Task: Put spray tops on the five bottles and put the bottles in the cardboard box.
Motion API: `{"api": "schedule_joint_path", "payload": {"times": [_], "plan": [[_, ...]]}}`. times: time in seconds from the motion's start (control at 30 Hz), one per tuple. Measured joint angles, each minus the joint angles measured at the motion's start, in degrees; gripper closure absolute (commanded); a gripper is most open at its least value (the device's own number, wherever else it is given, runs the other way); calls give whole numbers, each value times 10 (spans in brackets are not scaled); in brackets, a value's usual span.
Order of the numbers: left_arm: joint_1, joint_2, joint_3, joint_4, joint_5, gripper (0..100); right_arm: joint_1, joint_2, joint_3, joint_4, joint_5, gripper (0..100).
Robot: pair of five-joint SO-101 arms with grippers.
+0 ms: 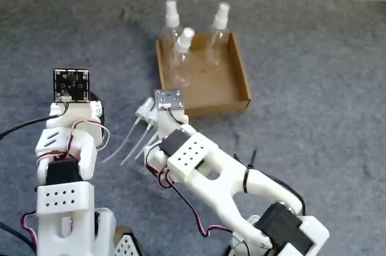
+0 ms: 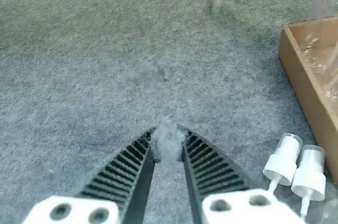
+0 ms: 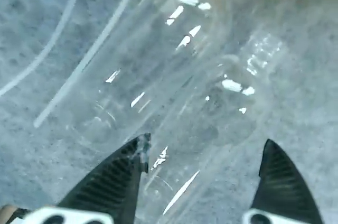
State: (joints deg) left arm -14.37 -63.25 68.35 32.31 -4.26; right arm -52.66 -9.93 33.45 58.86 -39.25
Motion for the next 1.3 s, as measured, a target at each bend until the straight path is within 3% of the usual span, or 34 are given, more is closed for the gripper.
{"api": "schedule_joint_path", "payload": {"times": [0.13, 0.33, 0.6, 0.73, 0.9, 1.03, 1.3], "plan": [[0, 0, 0, 0, 0, 996, 69, 0, -1, 11, 14, 803], [0, 0, 0, 0, 0, 996, 212, 0, -1, 96, 112, 983], [0, 0, 0, 0, 0, 996, 440, 0, -6, 114, 369, 995], [0, 0, 0, 0, 0, 996, 523, 1, -7, 141, 408, 995], [0, 0, 0, 0, 0, 996, 490, -1, -25, 214, 483, 955], [0, 0, 0, 0, 0, 996, 376, -67, -41, 276, 535, 923], [0, 0, 0, 0, 0, 996, 115, -217, 26, 326, 510, 788]]}}
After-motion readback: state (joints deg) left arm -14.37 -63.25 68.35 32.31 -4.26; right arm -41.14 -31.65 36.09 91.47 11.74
